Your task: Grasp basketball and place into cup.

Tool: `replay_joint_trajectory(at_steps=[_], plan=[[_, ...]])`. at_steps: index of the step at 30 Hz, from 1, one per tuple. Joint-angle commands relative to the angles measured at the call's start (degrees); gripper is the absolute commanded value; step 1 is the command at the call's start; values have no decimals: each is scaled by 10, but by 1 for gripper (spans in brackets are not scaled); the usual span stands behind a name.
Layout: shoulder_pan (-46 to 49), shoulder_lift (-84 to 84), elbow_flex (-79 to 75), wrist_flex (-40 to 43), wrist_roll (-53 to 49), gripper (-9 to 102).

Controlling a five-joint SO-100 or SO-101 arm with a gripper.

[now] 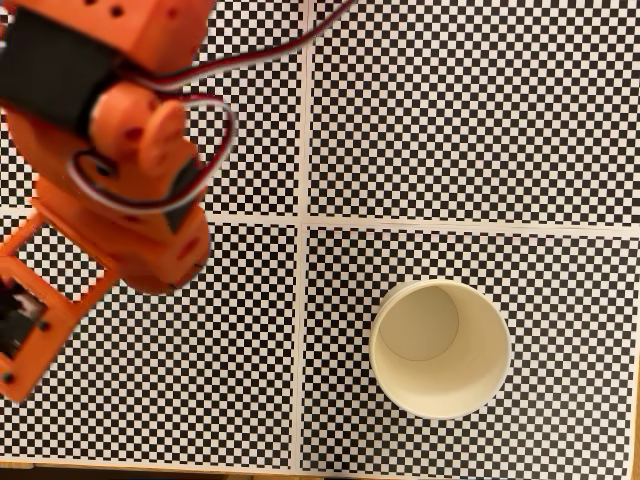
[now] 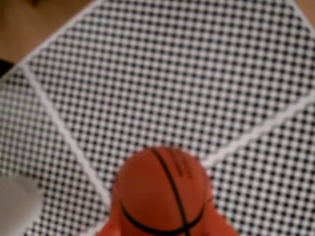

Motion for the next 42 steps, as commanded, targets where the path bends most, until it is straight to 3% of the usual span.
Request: replay_joint_trajectory(at_steps=[1, 12, 29, 42], plan=[[-20, 36, -21, -15, 4, 0], [-69, 62, 19, -126, -10, 0], [-150, 195, 104, -141, 13, 0], [-223, 249, 203, -256, 51, 0]])
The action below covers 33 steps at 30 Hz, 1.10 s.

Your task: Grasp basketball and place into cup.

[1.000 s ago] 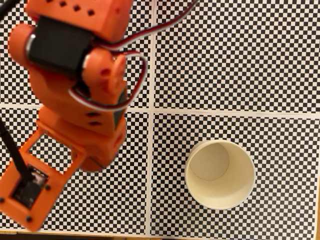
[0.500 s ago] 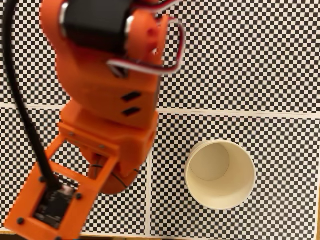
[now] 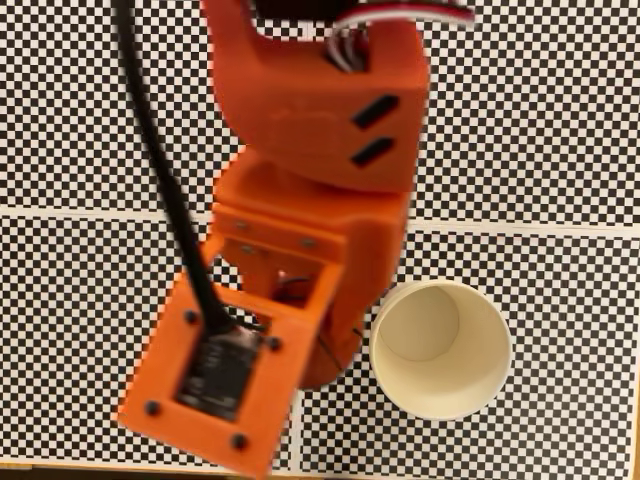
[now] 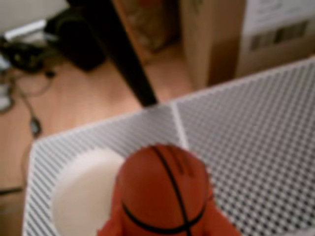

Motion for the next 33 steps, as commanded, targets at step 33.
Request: replay_joint_trajectory(at_steps=[33], plan=[[-116, -89, -23, -144, 59, 0]])
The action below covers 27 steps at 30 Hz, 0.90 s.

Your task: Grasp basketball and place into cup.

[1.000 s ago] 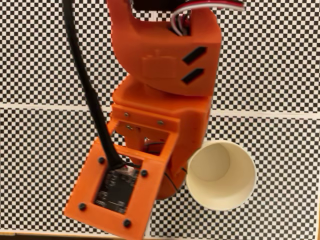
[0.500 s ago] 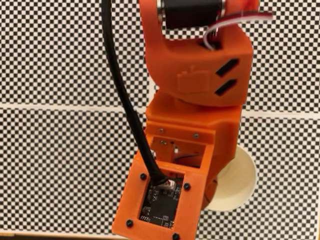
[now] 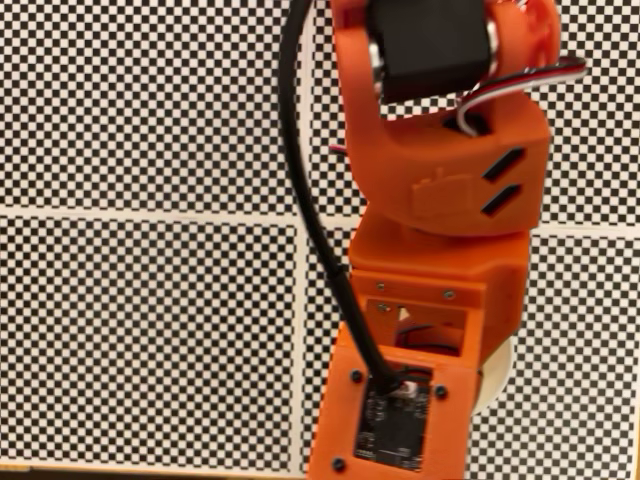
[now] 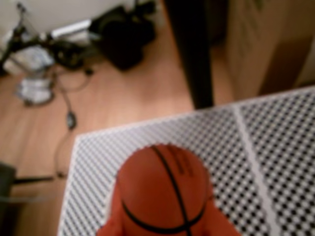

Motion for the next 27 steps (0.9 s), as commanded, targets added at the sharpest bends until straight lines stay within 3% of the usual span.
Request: replay_joint_trajectory(at_steps=[1, 19, 27], plan=[[-11, -2, -34, -11, 5, 0], [-24, -16, -41, -18, 11, 1], [-35, -20, -41, -19, 22, 16]])
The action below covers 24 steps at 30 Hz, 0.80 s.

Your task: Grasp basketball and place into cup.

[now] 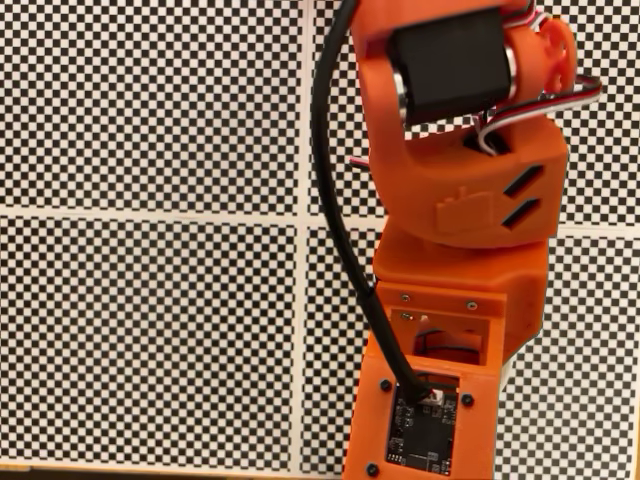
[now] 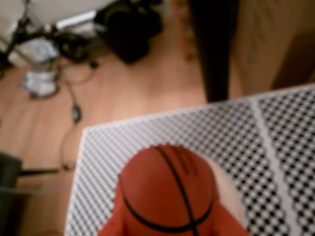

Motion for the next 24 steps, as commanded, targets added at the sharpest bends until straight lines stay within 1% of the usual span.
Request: replay_joint_trajectory(at_steps=[1, 5, 13, 19, 22, 24], plan=[[-11, 3, -33, -11, 9, 17], [-21, 3, -33, -11, 20, 21], [-31, 3, -34, -11, 33, 34], [-33, 3, -35, -11, 36, 41], [-34, 3, -35, -11, 36, 41], [-34, 2, -35, -11, 39, 39]])
